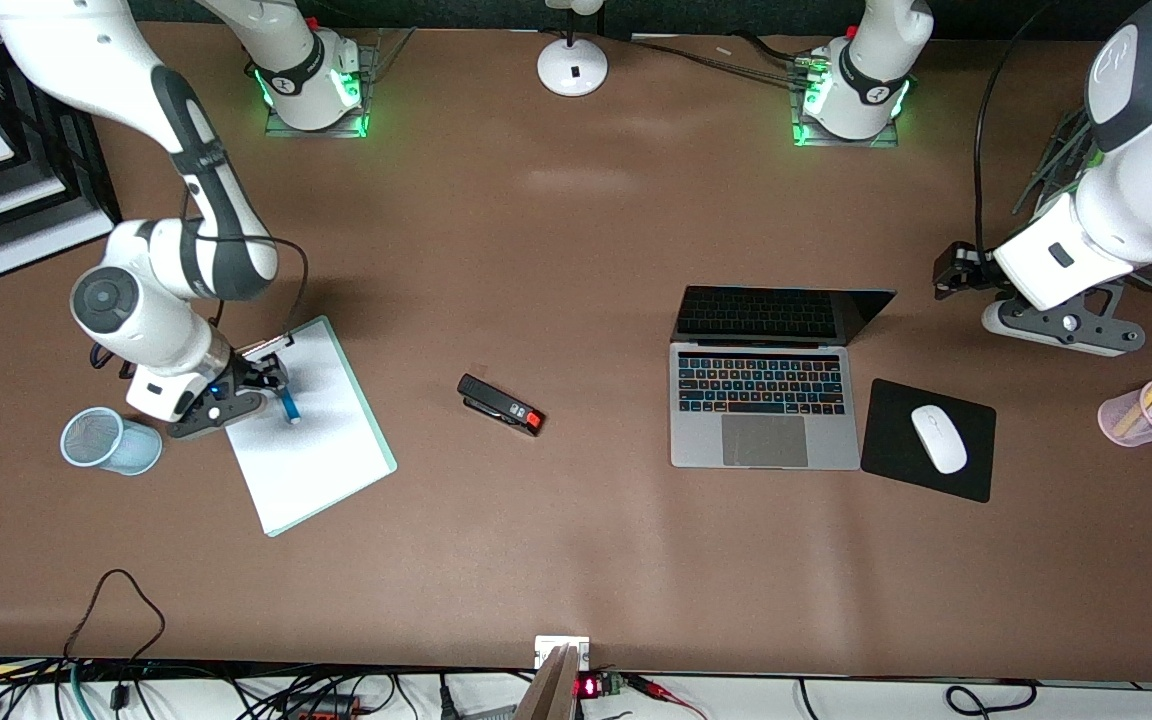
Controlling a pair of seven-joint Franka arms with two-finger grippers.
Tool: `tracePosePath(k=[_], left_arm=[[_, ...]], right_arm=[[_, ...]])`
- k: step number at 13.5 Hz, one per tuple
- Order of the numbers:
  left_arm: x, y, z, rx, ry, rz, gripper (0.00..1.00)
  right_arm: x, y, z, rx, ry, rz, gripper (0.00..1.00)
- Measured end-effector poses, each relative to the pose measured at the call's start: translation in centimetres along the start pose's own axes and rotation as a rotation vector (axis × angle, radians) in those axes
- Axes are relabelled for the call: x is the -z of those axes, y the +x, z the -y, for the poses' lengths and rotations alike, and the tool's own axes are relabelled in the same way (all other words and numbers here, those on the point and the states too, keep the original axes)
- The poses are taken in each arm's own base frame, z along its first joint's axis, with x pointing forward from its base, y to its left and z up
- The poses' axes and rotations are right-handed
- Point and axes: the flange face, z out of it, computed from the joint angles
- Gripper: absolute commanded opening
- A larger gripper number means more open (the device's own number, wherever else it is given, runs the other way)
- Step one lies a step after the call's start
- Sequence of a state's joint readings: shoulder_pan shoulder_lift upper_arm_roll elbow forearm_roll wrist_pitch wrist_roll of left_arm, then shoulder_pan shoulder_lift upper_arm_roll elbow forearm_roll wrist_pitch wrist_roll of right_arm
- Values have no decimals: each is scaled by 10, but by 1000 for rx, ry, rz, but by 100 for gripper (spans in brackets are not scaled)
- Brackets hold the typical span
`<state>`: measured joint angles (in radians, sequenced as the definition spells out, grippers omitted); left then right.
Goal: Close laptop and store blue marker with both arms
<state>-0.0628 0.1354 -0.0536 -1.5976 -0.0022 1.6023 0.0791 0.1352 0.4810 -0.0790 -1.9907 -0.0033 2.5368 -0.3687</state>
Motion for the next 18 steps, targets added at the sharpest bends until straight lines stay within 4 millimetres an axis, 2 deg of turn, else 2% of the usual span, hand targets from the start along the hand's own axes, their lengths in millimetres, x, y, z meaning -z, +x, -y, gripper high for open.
tracePosePath(k=[4,7,8,10,11,13,14,15,17,18], left_arm=[[-7,-8,-5,0,-19,80,7],[-17,-19,-21,86,-102,179,5],[-22,-24,-35,104,-107,206,5],[-38,-36,-76,111,-89,233,5],[-46,-43,-96,109,-76,224,5],[-67,-60,-130,98,-50,205,5],[-80,-68,-139,95,-39,196,5],[-93,-73,-142,95,-33,187,5],[-126,-78,-140,104,-30,161,4],[-145,-80,-143,100,-30,138,4]], right_arm=[[-33,3,19,37,14,0,54],[-37,7,29,52,22,-2,40],[-37,8,29,53,22,-4,36],[-35,9,29,53,21,-7,32],[-35,10,28,53,20,-9,26],[-35,10,28,53,20,-9,18],[-35,10,28,53,20,-10,17],[-35,11,27,54,19,-10,16],[-35,11,27,53,19,-10,1],[-35,11,26,53,19,-10,0]])
